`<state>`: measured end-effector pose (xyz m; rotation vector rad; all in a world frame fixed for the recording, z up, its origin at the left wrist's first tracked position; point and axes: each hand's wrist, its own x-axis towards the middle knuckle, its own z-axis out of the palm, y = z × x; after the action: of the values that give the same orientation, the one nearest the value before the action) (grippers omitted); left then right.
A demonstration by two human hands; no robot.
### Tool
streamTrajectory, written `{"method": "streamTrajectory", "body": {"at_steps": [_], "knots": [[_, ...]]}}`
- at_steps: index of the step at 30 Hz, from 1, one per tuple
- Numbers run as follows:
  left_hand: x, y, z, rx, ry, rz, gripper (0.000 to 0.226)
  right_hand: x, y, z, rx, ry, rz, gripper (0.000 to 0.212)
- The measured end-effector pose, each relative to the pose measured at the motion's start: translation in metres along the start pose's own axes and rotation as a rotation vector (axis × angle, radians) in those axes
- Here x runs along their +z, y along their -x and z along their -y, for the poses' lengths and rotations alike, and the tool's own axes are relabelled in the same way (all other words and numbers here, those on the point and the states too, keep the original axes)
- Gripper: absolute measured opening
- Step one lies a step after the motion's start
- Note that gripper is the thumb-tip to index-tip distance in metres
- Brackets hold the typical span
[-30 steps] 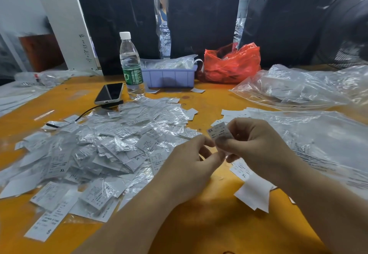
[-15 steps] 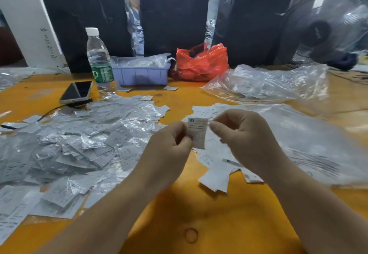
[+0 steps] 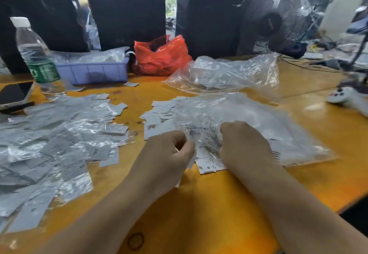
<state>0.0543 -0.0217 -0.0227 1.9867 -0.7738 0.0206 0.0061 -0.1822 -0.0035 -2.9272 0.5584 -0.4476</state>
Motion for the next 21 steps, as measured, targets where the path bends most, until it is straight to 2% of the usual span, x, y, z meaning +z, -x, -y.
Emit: {"method": "streamTrajectory", "body": {"at_steps": [3, 6, 7, 9, 11, 13, 15, 17, 19, 21], "knots": [[-0.001, 0.001, -0.001, -0.007, 0.014, 0.005, 0.043, 0.000, 0.001, 0.005, 0.015, 0.037, 0.063, 0.022], [-0.004, 0.001, 0.000, -0.023, -0.003, -0.004, 0.043, 0.000, 0.002, 0.008, -0.001, 0.064, 0.085, 0.032], [-0.005, 0.002, 0.001, -0.025, -0.008, -0.013, 0.043, -0.001, 0.002, 0.009, -0.008, 0.062, 0.073, 0.029], [-0.007, 0.003, 0.002, -0.030, -0.015, -0.031, 0.041, -0.004, 0.001, 0.011, -0.022, 0.102, 0.033, 0.007], [-0.009, 0.004, 0.001, -0.029, -0.020, -0.054, 0.037, -0.003, 0.001, 0.011, -0.029, 0.138, -0.035, 0.018], [-0.012, 0.005, -0.001, -0.021, -0.032, -0.092, 0.036, -0.003, 0.002, 0.012, -0.076, 0.093, -0.187, 0.016], [-0.017, 0.005, -0.003, -0.010, -0.059, -0.147, 0.034, -0.004, 0.003, 0.014, -0.153, 0.011, -0.347, 0.011], [-0.027, 0.003, -0.007, 0.002, -0.072, -0.204, 0.033, -0.006, 0.003, 0.020, -0.254, -0.074, -0.397, 0.013], [-0.043, 0.001, -0.009, 0.023, -0.098, -0.252, 0.032, -0.012, 0.003, 0.032, -0.351, -0.365, -0.341, 0.012], [-0.063, 0.001, -0.007, 0.021, -0.109, -0.298, 0.026, -0.020, -0.001, 0.050, -0.346, -0.751, -0.187, 0.010]]}}
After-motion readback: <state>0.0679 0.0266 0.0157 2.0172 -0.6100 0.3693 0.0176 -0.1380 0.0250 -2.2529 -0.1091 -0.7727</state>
